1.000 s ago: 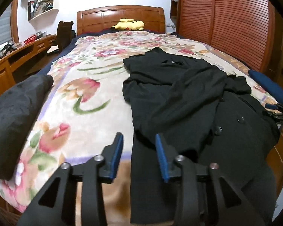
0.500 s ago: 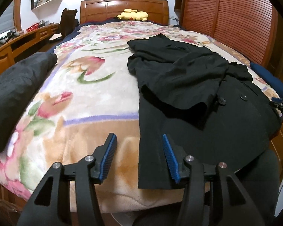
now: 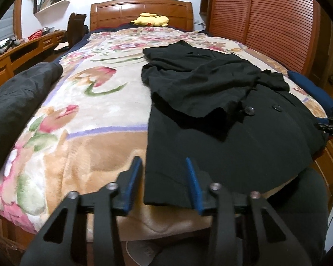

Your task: Fold large clothes

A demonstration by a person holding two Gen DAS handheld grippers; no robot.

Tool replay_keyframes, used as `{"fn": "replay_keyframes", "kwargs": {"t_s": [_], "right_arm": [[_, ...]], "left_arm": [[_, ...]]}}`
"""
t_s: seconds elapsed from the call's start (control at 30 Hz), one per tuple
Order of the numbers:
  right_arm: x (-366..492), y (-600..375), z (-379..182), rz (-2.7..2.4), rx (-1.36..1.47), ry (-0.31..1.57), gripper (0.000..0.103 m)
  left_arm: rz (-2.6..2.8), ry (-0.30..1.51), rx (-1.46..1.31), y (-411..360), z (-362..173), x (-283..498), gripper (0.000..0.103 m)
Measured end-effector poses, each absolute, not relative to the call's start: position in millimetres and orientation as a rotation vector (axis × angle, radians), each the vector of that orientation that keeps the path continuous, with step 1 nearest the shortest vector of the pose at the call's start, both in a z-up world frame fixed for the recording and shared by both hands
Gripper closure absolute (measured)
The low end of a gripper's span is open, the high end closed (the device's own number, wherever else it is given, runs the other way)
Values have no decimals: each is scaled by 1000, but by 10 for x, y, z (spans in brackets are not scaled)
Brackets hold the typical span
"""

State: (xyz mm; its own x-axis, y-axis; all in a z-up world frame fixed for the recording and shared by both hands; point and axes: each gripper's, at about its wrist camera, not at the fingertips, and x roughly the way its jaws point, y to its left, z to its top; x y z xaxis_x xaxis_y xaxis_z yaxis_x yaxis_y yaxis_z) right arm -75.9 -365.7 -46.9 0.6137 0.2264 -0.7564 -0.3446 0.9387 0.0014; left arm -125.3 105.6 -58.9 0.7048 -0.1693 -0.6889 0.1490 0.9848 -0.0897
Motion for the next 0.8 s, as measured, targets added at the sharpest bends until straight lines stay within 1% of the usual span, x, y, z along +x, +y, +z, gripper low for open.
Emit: {"fn": "replay_keyframes", "kwargs": {"t_s": [0.03, 0.1, 0.17, 0.2, 0.23, 0.27, 0.3, 0.37, 0.47, 0.8], "right_arm": [[-776, -3646, -476, 344, -143, 853, 39], [-811, -3617, -495, 374, -138, 863, 43], [-831, -3580, -506, 382, -149, 863, 54], [-839, -3566, -507, 385, -154, 862, 56], [-845, -3553, -501, 390, -157, 861, 64], [-845, -3543, -490, 401, -157, 859, 82], [-848, -3525, -474, 414, -159, 861, 90], [-849, -3477, -449, 416, -182, 858, 94], [-866, -3430, -322, 434, -178, 814, 97], [-1033, -3476, 519, 460, -104, 572, 99]], "left_arm": [[-188, 775, -39, 1058, -581, -1255, 78], [-193, 775, -47, 1060, -565, -1268, 93], [-203, 774, -52, 1053, -544, -1287, 98], [-206, 772, -55, 1050, -529, -1301, 101], [-210, 766, -55, 1043, -506, -1324, 101], [-206, 757, -51, 1033, -476, -1347, 101], [-204, 742, -50, 1025, -435, -1375, 101], [-211, 696, -47, 1007, -295, -1463, 102], [-218, 640, -53, 999, -86, -1558, 102], [-222, 493, -51, 981, 484, -1788, 102]]}}
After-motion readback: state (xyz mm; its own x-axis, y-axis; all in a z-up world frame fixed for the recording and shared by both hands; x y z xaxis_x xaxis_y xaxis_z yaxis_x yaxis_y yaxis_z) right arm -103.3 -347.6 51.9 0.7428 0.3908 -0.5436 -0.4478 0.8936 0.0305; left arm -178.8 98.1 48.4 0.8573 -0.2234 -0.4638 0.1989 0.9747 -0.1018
